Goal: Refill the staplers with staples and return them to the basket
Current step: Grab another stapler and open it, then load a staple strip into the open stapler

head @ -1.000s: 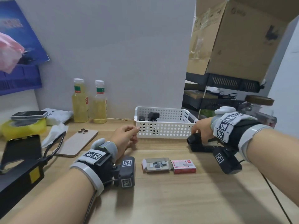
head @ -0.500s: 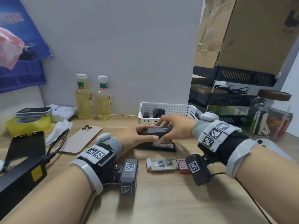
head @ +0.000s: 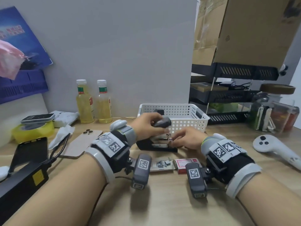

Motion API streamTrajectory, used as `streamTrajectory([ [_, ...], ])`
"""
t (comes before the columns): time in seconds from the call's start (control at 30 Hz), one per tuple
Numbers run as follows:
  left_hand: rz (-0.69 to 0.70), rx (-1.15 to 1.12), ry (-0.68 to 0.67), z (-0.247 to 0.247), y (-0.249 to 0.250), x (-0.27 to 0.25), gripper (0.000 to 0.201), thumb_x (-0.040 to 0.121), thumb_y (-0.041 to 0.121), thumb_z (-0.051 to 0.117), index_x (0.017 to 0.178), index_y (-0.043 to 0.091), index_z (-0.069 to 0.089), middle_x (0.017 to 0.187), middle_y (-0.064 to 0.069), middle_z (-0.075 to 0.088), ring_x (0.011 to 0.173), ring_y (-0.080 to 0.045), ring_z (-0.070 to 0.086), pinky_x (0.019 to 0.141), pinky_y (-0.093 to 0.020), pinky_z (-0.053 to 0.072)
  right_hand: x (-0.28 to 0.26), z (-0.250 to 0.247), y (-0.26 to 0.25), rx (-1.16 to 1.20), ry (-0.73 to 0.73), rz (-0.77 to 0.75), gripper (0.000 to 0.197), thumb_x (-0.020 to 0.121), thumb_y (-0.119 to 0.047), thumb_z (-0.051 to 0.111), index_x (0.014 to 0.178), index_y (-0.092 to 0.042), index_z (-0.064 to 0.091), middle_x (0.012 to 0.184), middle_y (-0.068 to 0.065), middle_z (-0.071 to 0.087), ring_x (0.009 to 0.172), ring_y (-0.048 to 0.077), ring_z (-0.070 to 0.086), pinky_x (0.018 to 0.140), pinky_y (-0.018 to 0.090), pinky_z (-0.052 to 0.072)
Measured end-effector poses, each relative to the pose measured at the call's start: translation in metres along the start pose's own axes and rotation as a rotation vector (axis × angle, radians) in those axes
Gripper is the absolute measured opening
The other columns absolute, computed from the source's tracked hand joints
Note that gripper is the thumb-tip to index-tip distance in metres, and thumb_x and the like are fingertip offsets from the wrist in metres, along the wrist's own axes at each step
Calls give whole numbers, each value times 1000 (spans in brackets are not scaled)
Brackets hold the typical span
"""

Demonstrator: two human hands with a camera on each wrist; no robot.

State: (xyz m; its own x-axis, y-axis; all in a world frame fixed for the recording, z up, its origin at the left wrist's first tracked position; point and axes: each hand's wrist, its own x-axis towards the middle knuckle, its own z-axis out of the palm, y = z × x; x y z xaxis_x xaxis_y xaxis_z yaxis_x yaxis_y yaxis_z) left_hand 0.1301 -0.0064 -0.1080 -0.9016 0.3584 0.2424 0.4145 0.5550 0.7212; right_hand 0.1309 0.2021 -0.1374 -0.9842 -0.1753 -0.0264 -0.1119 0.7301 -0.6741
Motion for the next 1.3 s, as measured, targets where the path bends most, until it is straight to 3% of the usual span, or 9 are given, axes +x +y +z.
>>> streamTrajectory([
  [0.13,-19,-727,179,-20,-18,-19,40,83,11,72,121,5,60,117,-14,70,108,-26,68,91,-39,57,-2,-3,8,-16,54,23,21,71,-37,86,89,-27,81,86,-11,77,83,6,68,71,16,44],
  [0.3,-99,-1004,292,-47,-65,-41,49,79,10,68,124,2,52,118,-17,69,113,-30,67,91,-45,57,-7,-5,3,-49,69,42,27,74,-35,85,100,-26,80,95,-15,74,88,2,62,80,16,40],
  [0.57,-204,-1032,304,-56,-92,-56,37,79,10,70,111,6,52,126,-27,61,116,-37,64,86,-44,58,-11,-5,2,-73,68,43,22,75,-37,83,96,-30,80,97,-16,74,94,4,64,83,18,40],
  [0.7,-182,-714,632,-61,-78,-55,63,68,43,84,119,21,54,117,-4,66,112,-19,63,96,-37,50,-15,-5,5,-17,40,-29,12,80,-33,80,91,-30,76,84,-15,75,83,5,67,70,16,45],
  [0.83,-5,-316,892,-72,-32,-57,44,81,52,72,106,18,59,98,1,65,89,-12,62,84,-30,54,-25,-11,-11,22,179,-162,10,80,-25,78,88,-22,73,79,-4,70,72,11,61,73,27,48],
  [0.93,203,-205,445,-63,15,-58,29,90,36,68,90,7,65,73,0,61,67,-13,57,69,-28,54,-42,-13,-35,-82,18,-290,4,82,-25,75,83,-21,74,73,-4,70,66,7,58,70,25,48],
  [1.07,99,80,-310,-24,35,-53,14,89,26,72,92,13,75,77,0,74,74,-17,72,76,-33,61,-57,-1,-49,-391,-238,-264,4,81,-35,75,82,-32,72,69,-13,62,62,0,55,60,18,41],
  [1.17,81,397,-429,-5,24,-48,9,85,27,75,92,22,75,80,3,76,77,-15,72,78,-37,60,-55,4,-48,-416,-273,-240,12,80,-30,76,74,-34,66,61,-14,59,52,-4,52,53,14,38],
  [1.3,61,550,-463,5,20,-49,21,79,37,79,97,28,73,76,8,65,65,-10,56,62,-26,46,-53,10,-46,-441,-287,-189,14,77,-34,77,87,-30,70,72,-9,65,56,5,56,53,18,42],
])
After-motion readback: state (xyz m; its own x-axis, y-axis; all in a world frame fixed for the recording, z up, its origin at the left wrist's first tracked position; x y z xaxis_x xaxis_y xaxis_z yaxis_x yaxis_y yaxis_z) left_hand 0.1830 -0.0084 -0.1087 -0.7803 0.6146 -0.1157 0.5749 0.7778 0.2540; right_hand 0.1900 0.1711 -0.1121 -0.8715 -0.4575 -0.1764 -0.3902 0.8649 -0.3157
